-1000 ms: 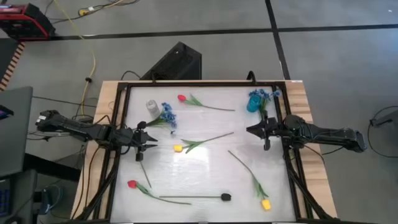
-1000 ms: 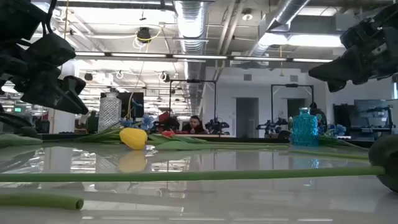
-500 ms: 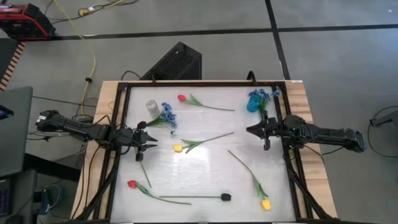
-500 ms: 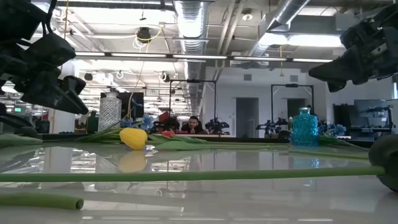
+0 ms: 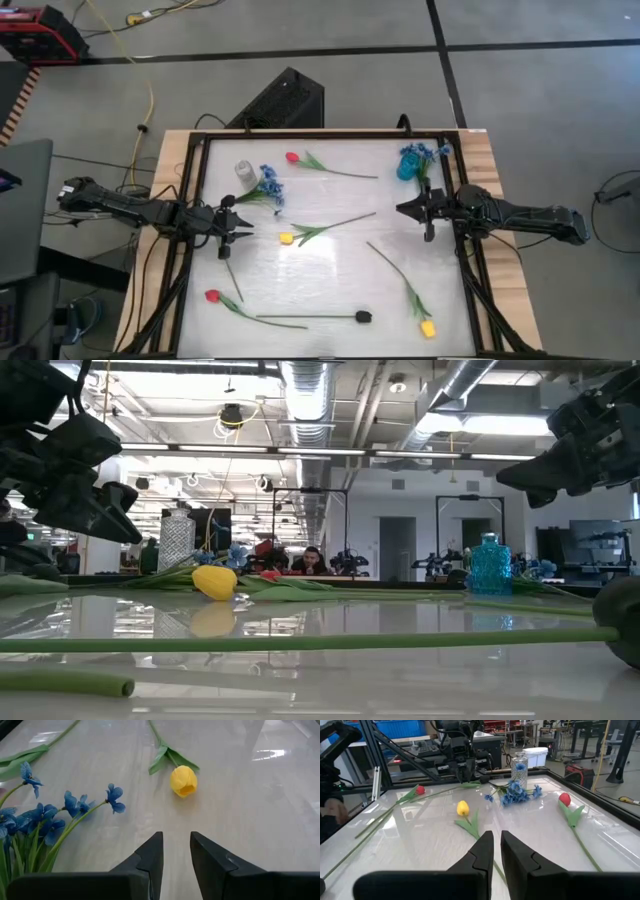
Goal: Sort flowers into vase by color
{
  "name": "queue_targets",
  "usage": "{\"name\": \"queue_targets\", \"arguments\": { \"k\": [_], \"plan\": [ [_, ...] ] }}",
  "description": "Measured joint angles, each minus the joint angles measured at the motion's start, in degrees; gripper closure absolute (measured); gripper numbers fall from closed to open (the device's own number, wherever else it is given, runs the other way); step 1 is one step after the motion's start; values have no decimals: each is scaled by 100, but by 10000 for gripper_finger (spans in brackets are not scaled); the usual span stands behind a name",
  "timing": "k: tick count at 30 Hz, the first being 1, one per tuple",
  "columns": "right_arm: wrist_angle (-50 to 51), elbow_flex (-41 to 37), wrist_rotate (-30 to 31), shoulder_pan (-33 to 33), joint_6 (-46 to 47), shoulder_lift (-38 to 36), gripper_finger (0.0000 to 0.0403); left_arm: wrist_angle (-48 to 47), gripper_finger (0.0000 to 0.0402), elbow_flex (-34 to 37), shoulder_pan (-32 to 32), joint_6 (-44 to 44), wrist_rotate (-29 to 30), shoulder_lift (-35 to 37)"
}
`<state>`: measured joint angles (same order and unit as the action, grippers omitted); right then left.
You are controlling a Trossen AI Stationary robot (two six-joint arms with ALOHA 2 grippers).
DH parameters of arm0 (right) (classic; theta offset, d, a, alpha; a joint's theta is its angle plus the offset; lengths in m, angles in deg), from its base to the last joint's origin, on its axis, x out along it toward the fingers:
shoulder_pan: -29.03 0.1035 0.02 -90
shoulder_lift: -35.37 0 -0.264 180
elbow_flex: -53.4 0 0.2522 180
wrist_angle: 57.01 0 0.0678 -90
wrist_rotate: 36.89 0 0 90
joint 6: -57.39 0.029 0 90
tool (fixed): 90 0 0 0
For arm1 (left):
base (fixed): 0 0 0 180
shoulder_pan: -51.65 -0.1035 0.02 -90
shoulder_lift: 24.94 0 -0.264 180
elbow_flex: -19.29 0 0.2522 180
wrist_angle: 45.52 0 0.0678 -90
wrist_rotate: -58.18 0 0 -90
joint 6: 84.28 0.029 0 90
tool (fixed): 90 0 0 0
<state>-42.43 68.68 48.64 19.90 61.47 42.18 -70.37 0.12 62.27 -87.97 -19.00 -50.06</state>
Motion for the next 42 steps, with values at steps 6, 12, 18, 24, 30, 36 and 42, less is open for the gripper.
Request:
{"name": "queue_targets", "arguments": {
  "k": [6, 12, 18, 24, 30, 36, 42],
  "plan": [
    [0, 0, 1, -1, -2, 1, 339, 0, 315, 0, 0, 0, 0, 0],
    [0, 0, 0, 0, -2, 0, 339, 0, 315, 0, 1, -1, 0, 0],
    [0, 2, 0, 0, -2, 0, 339, -1, 315, 0, 0, 1096, 194, 1],
    [0, 0, 0, 0, -1, 2, 339, -2, 315, 0, 1, 1650, 219, 2],
    [0, 0, 2, 0, -2, 0, 339, 27, 315, 0, 1, 1704, 544, 2],
    [0, 0, 0, -1, -1, 0, 339, 1072, 315, 3, -1, 1266, 1204, 0],
    [0, 0, 0, -1, -2, 1, 339, 3284, 315, 4, -1, -115, 1190, 2]
  ]
}}
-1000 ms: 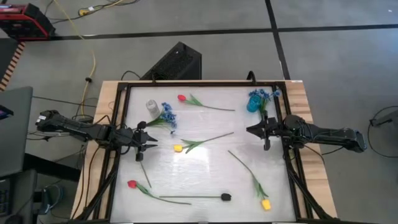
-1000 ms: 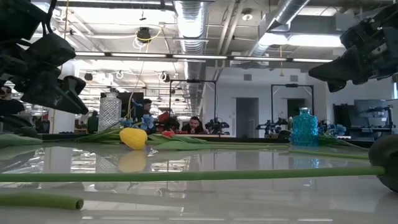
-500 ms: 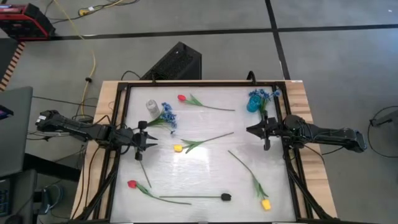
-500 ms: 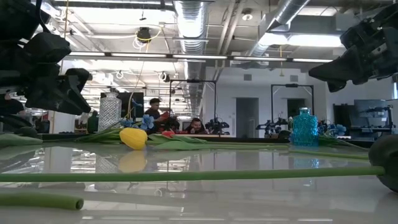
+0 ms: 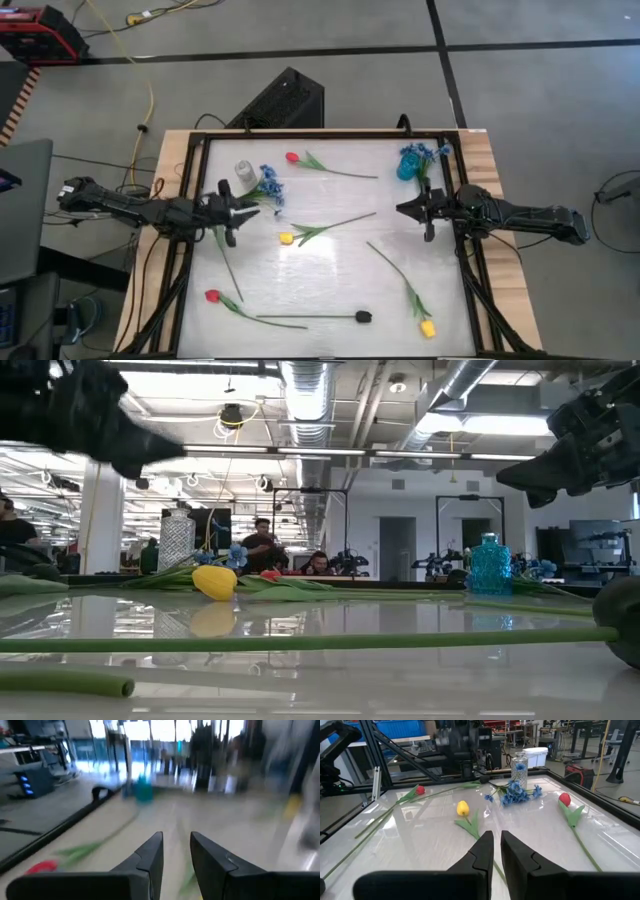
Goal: Sort flowers into vase by color
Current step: Put the right blue flower into the blue vase
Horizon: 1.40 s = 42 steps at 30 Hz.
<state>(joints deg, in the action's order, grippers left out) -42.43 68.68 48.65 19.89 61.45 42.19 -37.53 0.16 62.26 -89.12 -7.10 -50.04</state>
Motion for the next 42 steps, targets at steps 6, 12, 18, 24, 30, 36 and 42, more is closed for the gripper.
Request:
{"name": "queue_targets", "arguments": {
  "k": [6, 12, 18, 24, 30, 36, 42],
  "plan": [
    [0, 1, 0, 0, 0, 1, 339, 1404, 315, -2, 0, -40, 273, 1],
    [0, 0, 0, 1, 0, -1, 339, 1738, 315, -47, -114, -239, 170, -364],
    [0, 0, 1, 0, 1, 0, 339, 1861, 315, -414, -335, -461, -161, -1794],
    [-2, 0, 3, -1, 0, -1, 339, 1868, 315, -1259, -579, 416, -165, -3254],
    [-198, -23, 18, -1, -3, 1, 339, 1824, 315, -1839, -655, 1043, -403, -4186],
    [-2117, -20, -610, 14, 433, 215, 339, 1788, 315, -1939, -656, 1110, -402, -4644],
    [-3253, 15, -261, 23, 65, 845, 344, 1813, 315, -1939, -656, 1178, -396, -4684]
  ]
}}
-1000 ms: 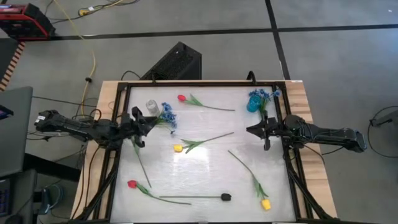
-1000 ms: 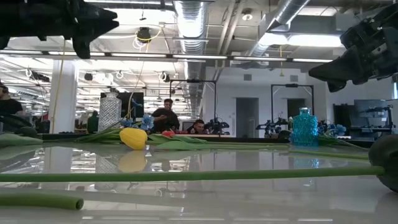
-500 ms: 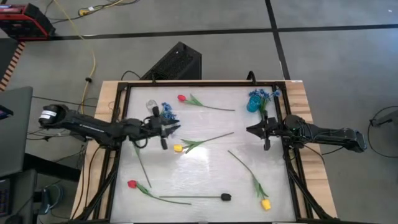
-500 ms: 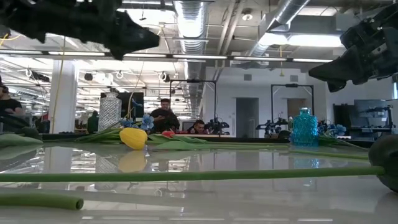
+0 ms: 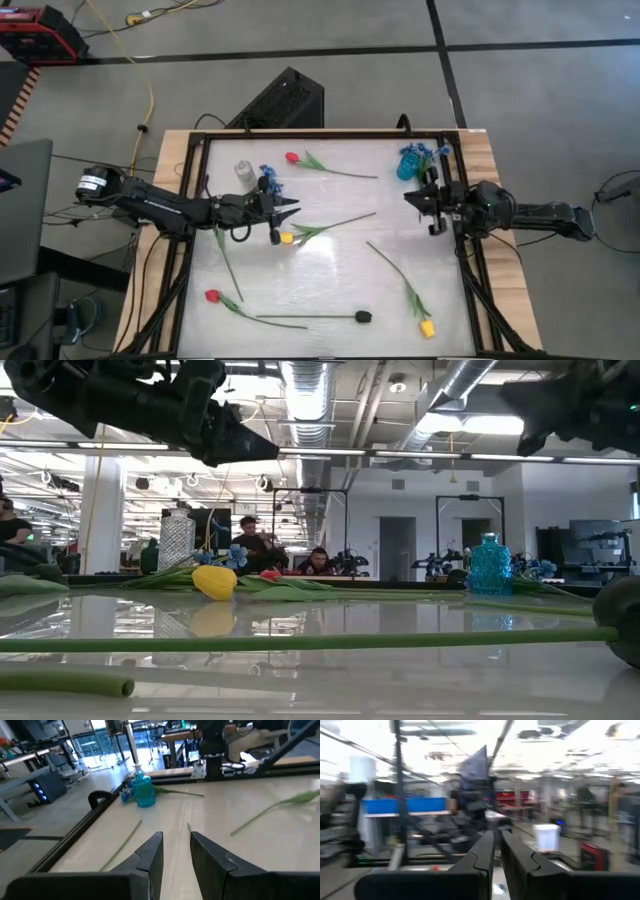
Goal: Sort flowers into vase by color
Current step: Put the right blue flower into the blue vase
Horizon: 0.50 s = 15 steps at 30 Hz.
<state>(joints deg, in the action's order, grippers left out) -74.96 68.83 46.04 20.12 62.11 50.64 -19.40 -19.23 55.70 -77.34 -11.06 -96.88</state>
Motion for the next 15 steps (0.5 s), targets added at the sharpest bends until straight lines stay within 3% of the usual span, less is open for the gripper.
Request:
{"name": "queue_targets", "arguments": {
  "k": [4, 8, 11, 15],
  "plan": [
    [57, 384, -285, 121, 317, 858, 349, -72, 315, -2, 0, 31, 40, 44],
    [538, 1147, -420, 444, -36, 1850, 349, -130, 315, -2, -2, 38, 255, 42],
    [1590, 1946, -452, 629, -74, 2449, 349, -157, 315, -2, -4, 5, 302, 42],
    [3645, 3129, -61, 659, -411, 3122, 348, -241, 315, -2, -20, 71, 324, 38]
  ]
}}
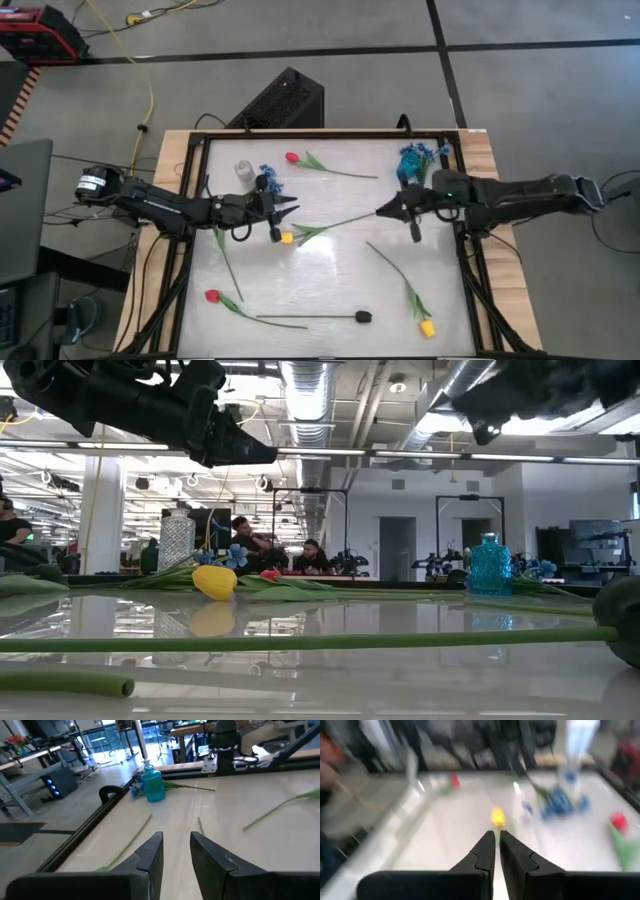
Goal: Sort flowers into vase by color
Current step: Put the right blue flower into the blue vase
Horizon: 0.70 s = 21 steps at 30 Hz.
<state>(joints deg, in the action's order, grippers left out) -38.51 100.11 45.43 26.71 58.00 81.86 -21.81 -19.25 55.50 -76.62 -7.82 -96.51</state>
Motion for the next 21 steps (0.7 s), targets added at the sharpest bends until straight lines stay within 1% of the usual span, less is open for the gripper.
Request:
{"name": "queue_targets", "arguments": {
  "k": [3, 5, 8, 12, 14, 16, 21],
  "plan": [
    [1042, 716, 528, -8, -425, 439, 348, -182, 315, 0, -15, 91, 81, -3],
    [1372, 1059, 900, -8, -713, 690, 348, -253, 315, 0, -33, 152, 82, -4],
    [1652, 1467, 1308, -8, -1203, 1025, 348, -246, 315, 0, -67, 264, 82, -4],
    [1710, 1895, 1811, -70, -1848, 1477, 348, -244, 315, 0, -175, 524, 82, -4],
    [1794, 2118, 1834, -143, -2044, 1719, 348, -294, 315, 0, -275, 543, 81, -4],
    [1951, 2350, 1833, -244, -2048, 1977, 348, -377, 315, 0, -391, 532, 82, -4],
    [2769, 2957, 1825, -420, -1974, 2698, 348, -309, 315, 0, -745, 500, 84, -4]
  ]
}}
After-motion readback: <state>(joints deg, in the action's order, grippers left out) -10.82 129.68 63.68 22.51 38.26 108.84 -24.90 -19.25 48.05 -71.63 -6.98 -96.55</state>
